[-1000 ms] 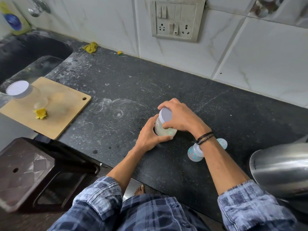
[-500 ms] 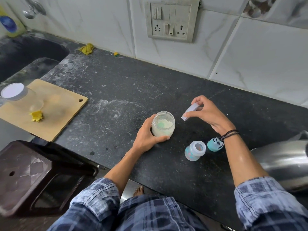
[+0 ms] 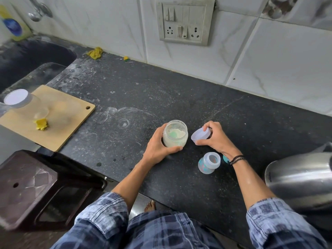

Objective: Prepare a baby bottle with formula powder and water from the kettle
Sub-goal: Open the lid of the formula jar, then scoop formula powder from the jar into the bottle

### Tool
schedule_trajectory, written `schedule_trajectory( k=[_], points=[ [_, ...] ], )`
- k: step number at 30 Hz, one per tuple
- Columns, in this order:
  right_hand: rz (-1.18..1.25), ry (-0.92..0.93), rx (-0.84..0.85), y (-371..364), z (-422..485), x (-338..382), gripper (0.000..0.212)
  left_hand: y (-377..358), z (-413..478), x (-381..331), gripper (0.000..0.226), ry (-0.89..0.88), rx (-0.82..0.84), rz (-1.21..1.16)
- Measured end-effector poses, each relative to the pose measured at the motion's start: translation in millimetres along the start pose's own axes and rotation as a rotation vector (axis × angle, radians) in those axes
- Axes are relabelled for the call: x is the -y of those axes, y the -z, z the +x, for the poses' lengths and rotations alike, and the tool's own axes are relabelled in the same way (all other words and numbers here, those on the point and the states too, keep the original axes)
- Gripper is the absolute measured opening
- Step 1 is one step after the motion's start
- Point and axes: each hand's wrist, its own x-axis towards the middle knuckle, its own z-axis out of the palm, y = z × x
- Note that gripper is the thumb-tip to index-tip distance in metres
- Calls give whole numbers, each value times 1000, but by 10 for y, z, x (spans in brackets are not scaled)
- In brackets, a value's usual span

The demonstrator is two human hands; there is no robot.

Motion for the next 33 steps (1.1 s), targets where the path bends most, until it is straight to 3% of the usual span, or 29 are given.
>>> schedule_trajectory(
  k=[10, 18, 26, 33],
  points=[
    [-232, -7, 79, -45, 40, -27, 64, -6, -19, -42, 93, 14, -6, -14],
    [-283, -12, 114, -15, 23, 38, 70, -3, -26, -19, 95, 26, 1, -19],
    [37, -16, -115, 272, -278, 146, 32, 14, -15, -24, 93, 27, 5, -42],
    [292, -67, -185, 281, -727, 164, 20, 36, 5, -39, 92, -1, 49, -51]
  ],
)
